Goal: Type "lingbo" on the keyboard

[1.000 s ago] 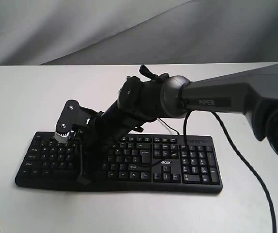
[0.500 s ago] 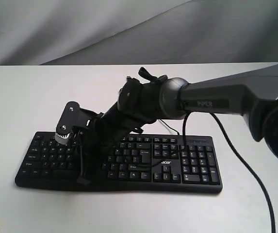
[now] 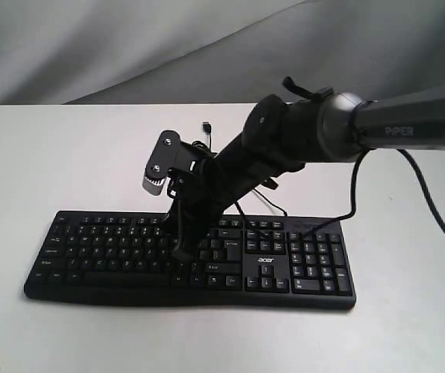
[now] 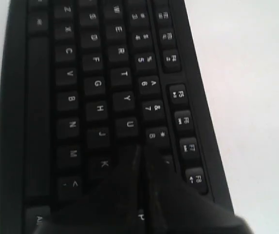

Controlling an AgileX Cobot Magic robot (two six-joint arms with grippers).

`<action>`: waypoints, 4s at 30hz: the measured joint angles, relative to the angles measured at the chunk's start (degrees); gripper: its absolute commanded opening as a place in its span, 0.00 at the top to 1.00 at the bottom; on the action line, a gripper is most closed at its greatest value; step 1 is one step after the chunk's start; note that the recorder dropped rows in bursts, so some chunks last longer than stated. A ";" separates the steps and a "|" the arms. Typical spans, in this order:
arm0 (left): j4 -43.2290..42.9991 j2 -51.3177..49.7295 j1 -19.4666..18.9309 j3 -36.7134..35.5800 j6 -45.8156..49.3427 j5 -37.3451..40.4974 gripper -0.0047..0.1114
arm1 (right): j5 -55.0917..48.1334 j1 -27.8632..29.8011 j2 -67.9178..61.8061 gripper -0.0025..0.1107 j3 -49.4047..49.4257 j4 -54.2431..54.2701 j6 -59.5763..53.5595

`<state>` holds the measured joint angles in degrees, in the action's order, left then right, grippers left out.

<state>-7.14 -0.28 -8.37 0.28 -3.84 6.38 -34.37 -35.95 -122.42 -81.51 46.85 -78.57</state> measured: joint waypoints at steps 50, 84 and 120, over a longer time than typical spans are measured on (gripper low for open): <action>0.00 0.00 0.00 0.00 0.00 0.00 0.96 | 0.50 0.51 -2.83 0.98 0.92 2.51 -3.29; 0.00 0.00 0.00 0.00 0.00 0.00 0.96 | 9.68 0.54 61.69 0.98 12.91 -24.63 30.86; 0.00 0.00 0.00 0.00 0.00 0.00 0.96 | 22.08 31.56 117.19 0.98 63.85 -71.81 85.51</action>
<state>-7.14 -0.28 -8.37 0.28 -3.84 6.38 -12.29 -4.39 -5.23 -17.66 -24.96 6.95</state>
